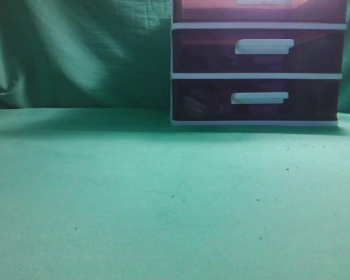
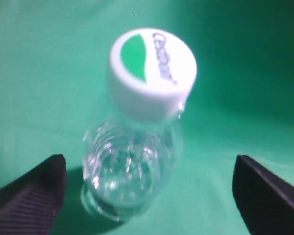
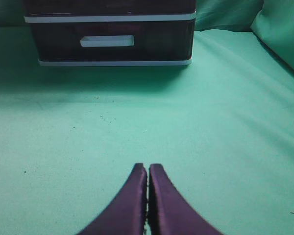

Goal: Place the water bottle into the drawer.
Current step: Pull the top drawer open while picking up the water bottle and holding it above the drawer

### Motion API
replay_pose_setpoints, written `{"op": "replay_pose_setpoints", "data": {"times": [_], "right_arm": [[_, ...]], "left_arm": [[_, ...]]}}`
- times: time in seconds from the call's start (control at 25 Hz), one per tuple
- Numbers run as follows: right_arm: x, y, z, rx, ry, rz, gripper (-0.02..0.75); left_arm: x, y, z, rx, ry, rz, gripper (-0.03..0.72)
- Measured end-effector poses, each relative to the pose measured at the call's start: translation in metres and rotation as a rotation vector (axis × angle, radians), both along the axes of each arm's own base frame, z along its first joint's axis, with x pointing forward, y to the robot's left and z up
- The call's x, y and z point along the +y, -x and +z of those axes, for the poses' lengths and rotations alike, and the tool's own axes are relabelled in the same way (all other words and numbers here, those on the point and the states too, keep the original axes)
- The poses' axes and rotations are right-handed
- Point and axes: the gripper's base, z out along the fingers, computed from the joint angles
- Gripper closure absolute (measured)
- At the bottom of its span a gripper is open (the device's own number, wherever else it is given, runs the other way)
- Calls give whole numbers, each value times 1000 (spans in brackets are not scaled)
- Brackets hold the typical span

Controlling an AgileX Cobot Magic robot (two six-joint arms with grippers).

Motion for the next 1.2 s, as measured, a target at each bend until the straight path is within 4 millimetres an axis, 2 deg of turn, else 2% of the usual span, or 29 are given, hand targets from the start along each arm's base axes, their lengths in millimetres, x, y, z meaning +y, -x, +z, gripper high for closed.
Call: {"op": "replay_pose_setpoints", "data": {"times": [0.16, 0.28, 0.48, 0.52, 0.72, 0.84, 0.92, 1.08, 1.2], "right_arm": [[0, 0, 0, 0, 0, 0, 738], [0, 0, 0, 0, 0, 0, 738], [0, 0, 0, 0, 0, 0, 738], [0, 0, 0, 0, 0, 0, 738], [0, 0, 0, 0, 0, 0, 738], [0, 0, 0, 0, 0, 0, 738], [0, 0, 0, 0, 0, 0, 738], [0, 0, 0, 0, 0, 0, 738], [0, 0, 0, -3, 5, 0, 738]], "left_arm": [[0, -24, -9, 1, 8, -10, 45], [0, -33, -14, 12, 3, -16, 146], [-1, -36, -18, 16, -35, -55, 391], [-1, -36, -18, 14, -41, -61, 409], [0, -33, -13, 10, -50, -61, 396], [0, -26, 6, -41, -57, -55, 396], [-4, -17, 27, -113, -62, -65, 396], [-28, 3, 63, -243, -70, -155, 396], [-53, 25, 88, -344, -99, -283, 396]]}}
